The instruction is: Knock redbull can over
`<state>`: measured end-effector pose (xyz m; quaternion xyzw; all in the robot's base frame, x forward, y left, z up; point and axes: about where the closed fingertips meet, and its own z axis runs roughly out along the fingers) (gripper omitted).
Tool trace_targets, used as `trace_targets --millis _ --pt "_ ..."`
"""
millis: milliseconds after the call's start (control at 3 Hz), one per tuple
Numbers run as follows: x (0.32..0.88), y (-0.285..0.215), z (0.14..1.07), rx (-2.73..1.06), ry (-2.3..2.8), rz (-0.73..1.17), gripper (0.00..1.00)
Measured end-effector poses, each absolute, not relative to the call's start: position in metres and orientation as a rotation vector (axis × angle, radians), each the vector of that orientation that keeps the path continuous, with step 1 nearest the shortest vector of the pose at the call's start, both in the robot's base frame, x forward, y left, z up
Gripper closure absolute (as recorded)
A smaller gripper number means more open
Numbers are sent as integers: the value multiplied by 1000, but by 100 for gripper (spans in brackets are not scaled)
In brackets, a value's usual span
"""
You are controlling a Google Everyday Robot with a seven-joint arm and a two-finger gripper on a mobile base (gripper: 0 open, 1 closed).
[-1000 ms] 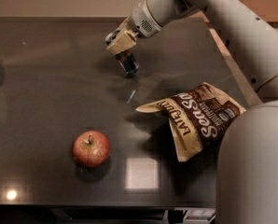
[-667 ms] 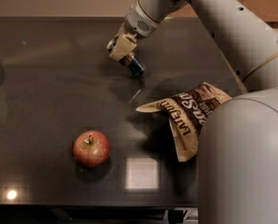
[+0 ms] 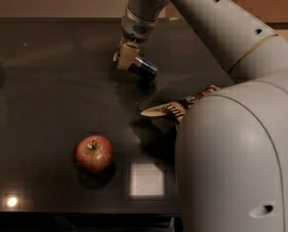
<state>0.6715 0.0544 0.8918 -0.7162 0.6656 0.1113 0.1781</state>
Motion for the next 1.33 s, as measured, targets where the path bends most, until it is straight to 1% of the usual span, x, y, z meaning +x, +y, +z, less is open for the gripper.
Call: trace_targets --millis 667,1000,1333 --pt "666 58 872 -2199 1908 169 13" --pt "663 60 865 -2258 1910 138 0" --pt "659 60 858 -2304 1906 130 0"
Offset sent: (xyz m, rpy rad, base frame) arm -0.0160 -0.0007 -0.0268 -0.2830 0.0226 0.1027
